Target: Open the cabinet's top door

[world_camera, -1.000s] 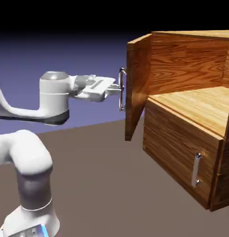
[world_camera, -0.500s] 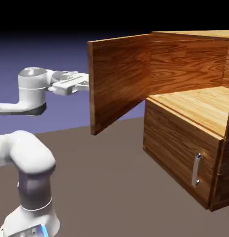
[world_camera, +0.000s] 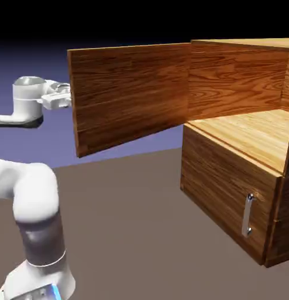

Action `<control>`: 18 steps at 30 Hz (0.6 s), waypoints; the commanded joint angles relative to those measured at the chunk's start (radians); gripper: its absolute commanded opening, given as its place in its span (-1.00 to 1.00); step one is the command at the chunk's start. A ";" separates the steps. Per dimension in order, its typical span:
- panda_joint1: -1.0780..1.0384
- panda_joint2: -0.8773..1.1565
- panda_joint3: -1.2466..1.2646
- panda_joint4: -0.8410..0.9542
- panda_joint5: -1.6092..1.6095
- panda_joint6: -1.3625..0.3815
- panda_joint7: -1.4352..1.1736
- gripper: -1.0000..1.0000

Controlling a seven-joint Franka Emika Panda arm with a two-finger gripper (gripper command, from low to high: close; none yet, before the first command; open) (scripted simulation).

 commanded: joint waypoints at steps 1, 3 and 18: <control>-0.034 0.000 0.024 0.036 0.011 -0.024 -0.004 -1.00; -0.101 -0.003 0.070 0.109 0.032 -0.073 -0.015 -1.00; -0.563 -0.110 0.292 0.652 0.121 -0.403 -0.147 -1.00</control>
